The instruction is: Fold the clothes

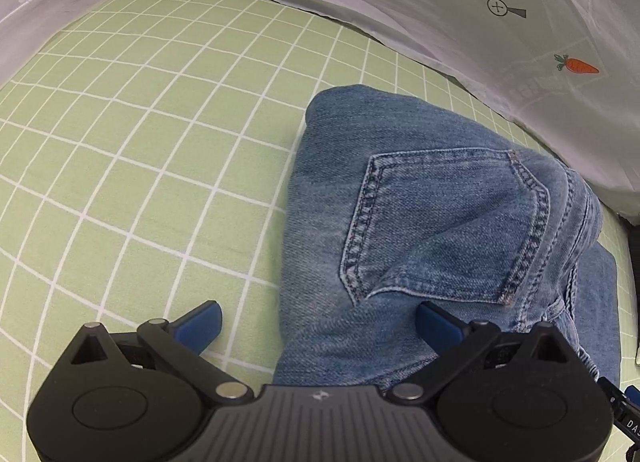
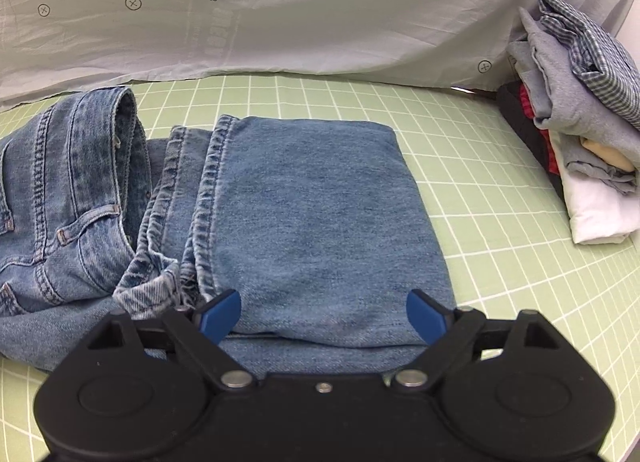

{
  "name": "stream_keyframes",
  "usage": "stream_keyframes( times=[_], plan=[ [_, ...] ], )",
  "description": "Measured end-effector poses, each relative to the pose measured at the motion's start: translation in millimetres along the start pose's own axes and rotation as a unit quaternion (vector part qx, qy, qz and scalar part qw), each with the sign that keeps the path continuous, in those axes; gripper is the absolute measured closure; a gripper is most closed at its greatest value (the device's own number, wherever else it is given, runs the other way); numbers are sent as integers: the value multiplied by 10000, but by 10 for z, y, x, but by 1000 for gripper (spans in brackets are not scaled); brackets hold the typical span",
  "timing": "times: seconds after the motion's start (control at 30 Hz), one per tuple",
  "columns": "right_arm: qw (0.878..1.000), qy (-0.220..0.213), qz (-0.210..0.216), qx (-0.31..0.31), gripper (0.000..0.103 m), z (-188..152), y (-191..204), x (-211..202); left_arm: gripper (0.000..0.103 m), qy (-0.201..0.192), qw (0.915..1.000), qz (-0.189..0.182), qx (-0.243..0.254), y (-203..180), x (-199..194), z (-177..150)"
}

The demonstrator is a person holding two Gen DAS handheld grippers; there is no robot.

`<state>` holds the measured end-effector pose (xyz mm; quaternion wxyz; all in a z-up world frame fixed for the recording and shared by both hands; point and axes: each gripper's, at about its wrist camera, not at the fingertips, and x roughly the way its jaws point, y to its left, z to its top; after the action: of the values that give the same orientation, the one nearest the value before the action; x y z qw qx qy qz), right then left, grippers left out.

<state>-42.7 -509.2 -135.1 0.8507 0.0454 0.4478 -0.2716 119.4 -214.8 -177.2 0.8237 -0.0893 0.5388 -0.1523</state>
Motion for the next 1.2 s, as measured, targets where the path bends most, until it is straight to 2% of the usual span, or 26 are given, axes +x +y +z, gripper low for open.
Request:
stream_keyframes(
  times=[0.07, 0.13, 0.17, 0.27, 0.33, 0.4, 0.5, 0.6, 0.7, 0.83, 0.9, 1.07, 1.1, 1.2],
  plan=[
    [10000, 41, -59, 66, 13, -6, -24, 6, 9, -43, 9999, -110, 81, -14, 6, -1],
    [9998, 62, -112, 130, 13, -12, -48, 1, 25, -61, 9995, -289, 86, -21, 0, -10],
    [9998, 69, -123, 167, 13, -15, -63, 3, 40, -56, 9992, -396, 46, -22, -3, -15],
    [9995, 89, -155, 278, 13, -25, -108, 10, 55, -52, 9976, -692, 61, -40, -26, -30],
    [9992, 102, -176, 353, 13, -32, -138, 15, 73, -57, 9956, -934, -47, -26, -84, -24],
    [9988, 115, -187, 445, 13, -40, -171, 19, 77, -100, 9922, -1223, -231, -1, -152, -15],
    [9976, 128, -186, 654, 13, -58, -245, 21, 81, -212, 9824, -1781, -526, 0, -322, 18],
    [9950, 155, -107, 983, 13, -92, -367, 16, 82, -371, 9604, -2614, -885, -103, -539, 58],
    [9910, 188, 25, 1324, 13, -142, -517, 5, 82, -355, 9453, -3106, -933, -385, -660, 94],
    [9874, 188, 74, 1572, 13, -246, -757, -57, 82, -39, 9274, -3631, -902, -946, -576, 117],
    [9862, 197, 23, 1644, 13, -302, -913, -71, 83, 117, 9228, -3777, -751, -1257, -486, 105],
    [9806, 295, -139, 1933, 13, -422, -1363, -4, 82, 642, 9187, -3887, -295, -2061, -115, 22],
    [9782, 329, -157, 2045, 13, -427, -1466, 43, 82, 757, 9190, -3858, -308, -2217, 31, 9],
    [9709, 398, -188, 2356, 13, -410, -1734, 193, 76, 1089, 9274, -3542, -507, -2607, 492, -48]
  ],
)
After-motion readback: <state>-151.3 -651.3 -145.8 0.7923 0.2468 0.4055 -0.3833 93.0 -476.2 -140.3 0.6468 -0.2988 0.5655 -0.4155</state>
